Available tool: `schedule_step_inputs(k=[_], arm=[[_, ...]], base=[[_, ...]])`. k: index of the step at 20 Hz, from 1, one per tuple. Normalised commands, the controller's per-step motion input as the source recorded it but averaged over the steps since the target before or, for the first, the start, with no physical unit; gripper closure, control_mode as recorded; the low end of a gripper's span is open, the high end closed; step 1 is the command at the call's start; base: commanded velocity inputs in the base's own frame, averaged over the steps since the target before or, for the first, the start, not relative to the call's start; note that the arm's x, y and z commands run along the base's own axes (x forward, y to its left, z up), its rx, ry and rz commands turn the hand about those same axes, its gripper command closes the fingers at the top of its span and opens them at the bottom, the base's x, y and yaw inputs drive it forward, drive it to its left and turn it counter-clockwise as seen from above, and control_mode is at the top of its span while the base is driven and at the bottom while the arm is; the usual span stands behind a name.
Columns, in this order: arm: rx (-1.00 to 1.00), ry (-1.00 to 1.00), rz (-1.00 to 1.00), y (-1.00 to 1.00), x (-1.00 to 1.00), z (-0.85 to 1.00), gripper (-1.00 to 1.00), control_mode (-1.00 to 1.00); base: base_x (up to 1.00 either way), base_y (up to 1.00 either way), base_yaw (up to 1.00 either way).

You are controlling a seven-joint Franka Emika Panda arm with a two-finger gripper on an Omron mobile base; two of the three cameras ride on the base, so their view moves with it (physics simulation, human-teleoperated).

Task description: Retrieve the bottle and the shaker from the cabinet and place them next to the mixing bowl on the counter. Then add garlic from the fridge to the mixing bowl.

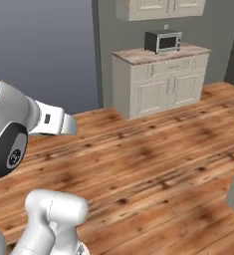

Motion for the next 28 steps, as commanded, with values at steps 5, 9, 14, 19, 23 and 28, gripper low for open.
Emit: schedule_step_inputs(k=[5, 9, 14, 19, 23, 28], arm=[[0.0, 0.0, 0.0, 0.0, 0.0, 0.0, -1.0, 1.0], [0.0, 0.0, 0.0, 0.0, 0.0, 0.0, -1.0, 1.0], [0.0, 0.0, 0.0, 0.0, 0.0, 0.0, -1.0, 1.0], [0.0, 0.0, 0.0, 0.0, 0.0, 0.0, -1.0, 1.0], [0.0, 0.0, 0.0, 0.0, 0.0, 0.0, -1.0, 1.0], [0.0, 0.0, 0.0, 0.0, 0.0, 0.0, -1.0, 1.0]], base=[[0.0, 0.0, -1.0], [0.0, 0.0, -1.0], [0.0, 0.0, -1.0], [0.0, 0.0, -1.0], [0.0, 0.0, -0.97], [0.27, 0.0, -0.82]])
